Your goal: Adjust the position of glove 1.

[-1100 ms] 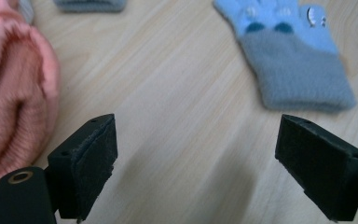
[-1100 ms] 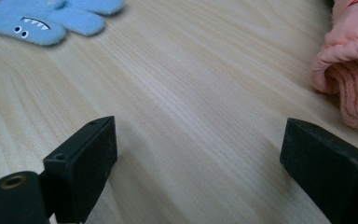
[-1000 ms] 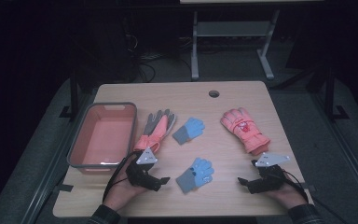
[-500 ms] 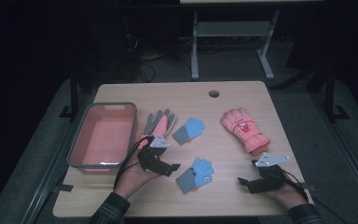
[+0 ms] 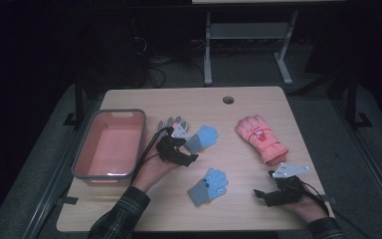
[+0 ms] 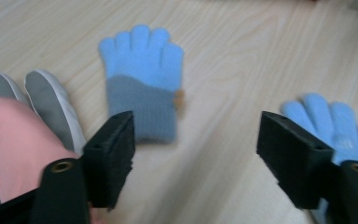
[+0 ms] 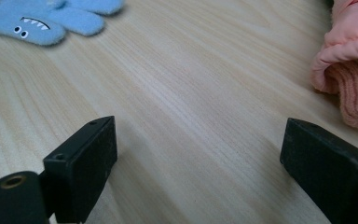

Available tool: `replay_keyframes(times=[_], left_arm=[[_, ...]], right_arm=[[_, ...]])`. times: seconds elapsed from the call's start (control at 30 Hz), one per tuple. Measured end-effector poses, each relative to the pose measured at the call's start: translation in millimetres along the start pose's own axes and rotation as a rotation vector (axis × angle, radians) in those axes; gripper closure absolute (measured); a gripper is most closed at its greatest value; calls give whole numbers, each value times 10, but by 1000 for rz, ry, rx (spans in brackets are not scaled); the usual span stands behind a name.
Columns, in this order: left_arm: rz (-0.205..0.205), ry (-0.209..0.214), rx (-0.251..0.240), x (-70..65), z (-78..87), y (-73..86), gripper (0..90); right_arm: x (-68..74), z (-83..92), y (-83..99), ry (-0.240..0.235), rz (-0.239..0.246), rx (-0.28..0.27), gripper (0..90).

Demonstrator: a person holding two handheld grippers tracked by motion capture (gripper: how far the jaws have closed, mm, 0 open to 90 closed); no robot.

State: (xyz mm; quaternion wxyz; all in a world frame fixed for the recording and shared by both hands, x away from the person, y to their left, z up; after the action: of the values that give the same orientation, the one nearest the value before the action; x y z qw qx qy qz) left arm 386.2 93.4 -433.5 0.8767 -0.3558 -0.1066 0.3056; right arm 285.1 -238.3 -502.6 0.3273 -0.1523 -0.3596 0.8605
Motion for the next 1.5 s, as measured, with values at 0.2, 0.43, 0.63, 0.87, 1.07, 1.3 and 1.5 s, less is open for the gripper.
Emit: replay_keyframes(times=[0.2, 0.43, 0.63, 0.87, 1.07, 1.3, 1.5], left_arm=[[1, -18, -11, 95, -100, -128, 372], [10, -27, 1, 209, -207, -231, 447], [5, -46, 19, 287, -368, -312, 537], [30, -35, 48, 365, -538, -364, 628], [23, -49, 95, 389, -692, -346, 647], [5, -81, 162, 367, -815, -344, 679], [19, -74, 185, 371, -872, -317, 731]], right_arm=[[-2, 0, -1, -1, -1, 1, 104], [-2, 0, 0, -1, -1, 0, 104], [-4, 0, 0, -1, -1, 1, 104], [-5, 1, 0, 1, -4, 0, 104], [-7, 1, 0, 0, -4, 0, 104], [-7, 1, -1, 1, -4, 0, 104], [-7, 1, 0, 0, -4, 0, 104]])
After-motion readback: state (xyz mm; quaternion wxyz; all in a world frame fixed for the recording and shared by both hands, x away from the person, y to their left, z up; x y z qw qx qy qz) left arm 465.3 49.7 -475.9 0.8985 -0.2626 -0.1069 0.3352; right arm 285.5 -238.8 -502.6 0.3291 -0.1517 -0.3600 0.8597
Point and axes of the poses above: each handheld gripper's, and its own axes: z roughly backward along the jaws, y roughly out of its underside, x roughly to its left, the point moved 3 cm from there along -z, roughly forward along the jaws, and after that the axes turned 5 degrees about z, right-handed, at the moved point
